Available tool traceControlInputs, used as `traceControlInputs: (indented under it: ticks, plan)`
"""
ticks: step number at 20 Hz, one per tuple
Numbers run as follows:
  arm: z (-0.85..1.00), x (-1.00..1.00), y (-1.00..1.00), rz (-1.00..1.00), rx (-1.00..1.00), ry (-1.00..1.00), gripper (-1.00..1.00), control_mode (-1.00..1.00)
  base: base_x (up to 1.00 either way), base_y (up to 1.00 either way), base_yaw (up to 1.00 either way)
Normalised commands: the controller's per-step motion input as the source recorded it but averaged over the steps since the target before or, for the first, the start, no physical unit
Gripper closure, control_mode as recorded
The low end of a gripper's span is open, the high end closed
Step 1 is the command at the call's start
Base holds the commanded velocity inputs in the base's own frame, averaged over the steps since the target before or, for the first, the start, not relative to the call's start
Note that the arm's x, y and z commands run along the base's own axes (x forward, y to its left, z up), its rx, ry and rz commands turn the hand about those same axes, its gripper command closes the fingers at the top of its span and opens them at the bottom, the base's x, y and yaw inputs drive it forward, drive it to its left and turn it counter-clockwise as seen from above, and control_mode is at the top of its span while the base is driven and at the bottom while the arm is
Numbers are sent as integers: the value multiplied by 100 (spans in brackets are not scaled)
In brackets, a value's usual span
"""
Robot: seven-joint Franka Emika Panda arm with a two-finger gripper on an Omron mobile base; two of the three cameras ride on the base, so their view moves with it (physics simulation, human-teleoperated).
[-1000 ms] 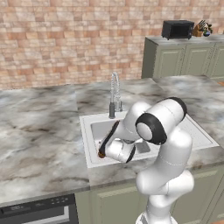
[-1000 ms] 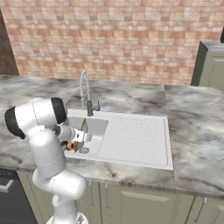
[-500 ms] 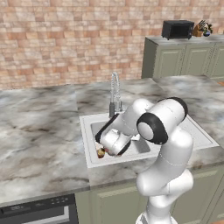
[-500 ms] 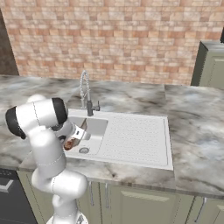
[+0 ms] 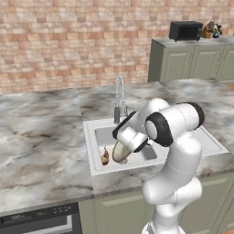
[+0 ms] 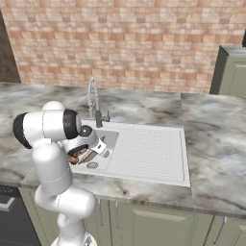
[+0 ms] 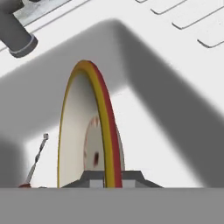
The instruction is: Dump the mushroom and kebab skewer from the bowl so the bowl can be washed. Place the bowl in the sink after clearing the leftovers.
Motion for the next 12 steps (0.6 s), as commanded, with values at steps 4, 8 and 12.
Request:
traceControlInputs:
  ticks: [4,8,12]
  plan:
    - [-88,0,-40,-4,0,12,100,-100,0,0,0]
    - [-49,2,11,0,-11,2,-100,-100,0,0,0]
    - [-4,0,6,0,-6,1,-100,-100,0,0,0]
